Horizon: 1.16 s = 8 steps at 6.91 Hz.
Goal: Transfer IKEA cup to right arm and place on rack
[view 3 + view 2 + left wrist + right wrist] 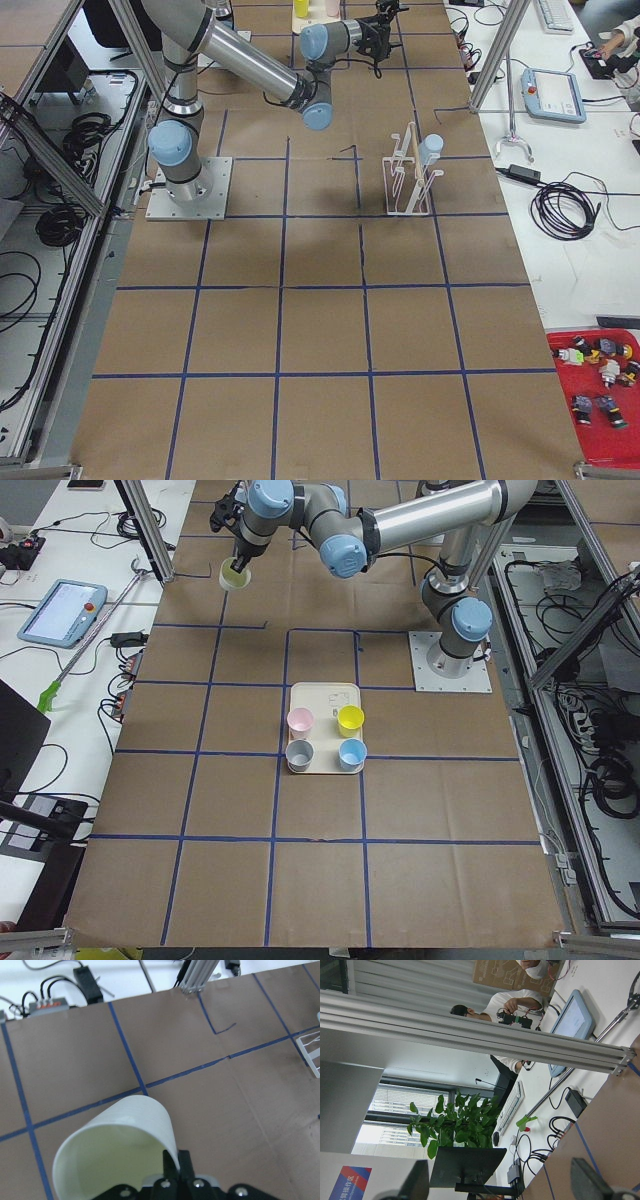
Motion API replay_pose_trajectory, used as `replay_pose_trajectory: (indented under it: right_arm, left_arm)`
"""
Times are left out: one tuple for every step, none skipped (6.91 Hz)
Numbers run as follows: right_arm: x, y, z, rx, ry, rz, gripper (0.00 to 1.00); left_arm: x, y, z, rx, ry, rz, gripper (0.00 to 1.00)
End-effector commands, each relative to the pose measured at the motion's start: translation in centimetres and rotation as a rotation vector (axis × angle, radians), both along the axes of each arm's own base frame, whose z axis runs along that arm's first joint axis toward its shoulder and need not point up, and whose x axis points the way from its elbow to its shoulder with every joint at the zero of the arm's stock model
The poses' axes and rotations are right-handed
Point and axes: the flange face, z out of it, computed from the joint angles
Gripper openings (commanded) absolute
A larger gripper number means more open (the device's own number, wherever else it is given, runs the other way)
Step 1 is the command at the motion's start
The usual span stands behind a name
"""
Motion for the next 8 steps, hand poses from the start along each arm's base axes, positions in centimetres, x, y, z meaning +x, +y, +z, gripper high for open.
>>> replay_pose_trajectory:
  right_arm:
    - [0.0,-0.1,-0.3,0.030,-0.040,-0.005,1.00]
    - [0.0,-0.1,-0.3,0.031,-0.041,-0.008,1.00]
    - [0.0,0.1,-0.5,0.047,-0.052,-0.012,1.00]
    - [0.0,0.3,-0.8,0.089,-0.115,-0.021,1.00]
    - [0.0,0.3,-0.9,0.098,-0.128,-0.022,1.00]
    - [-0.1,0.3,-0.9,0.100,-0.130,-0.026,1.00]
    - [-0.1,0.2,-1.1,0.104,-0.132,-0.026,1.00]
    - [-0.3,0.1,-1.2,0.121,-0.156,-0.034,1.00]
  left_arm:
    - [-4.3,1.7,-4.5,-0.212,0.046,-0.109,0.00]
    - [-5.5,2.4,-7.5,-0.335,0.133,-0.175,0.00]
    - [-5.9,2.7,-10.6,-0.394,0.161,-0.202,0.00]
    - [-6.5,2.1,-12.7,-0.476,0.242,-0.261,0.00]
    - [-7.4,2.0,-13.5,-0.538,0.313,-0.314,0.02]
    - [-8.4,2.6,-13.7,-0.544,0.354,-0.340,0.02]
    - [-11.2,4.3,-14.1,-0.553,0.380,-0.390,0.03]
    - [-13.7,6.4,-13.8,-0.534,0.433,-0.387,0.04]
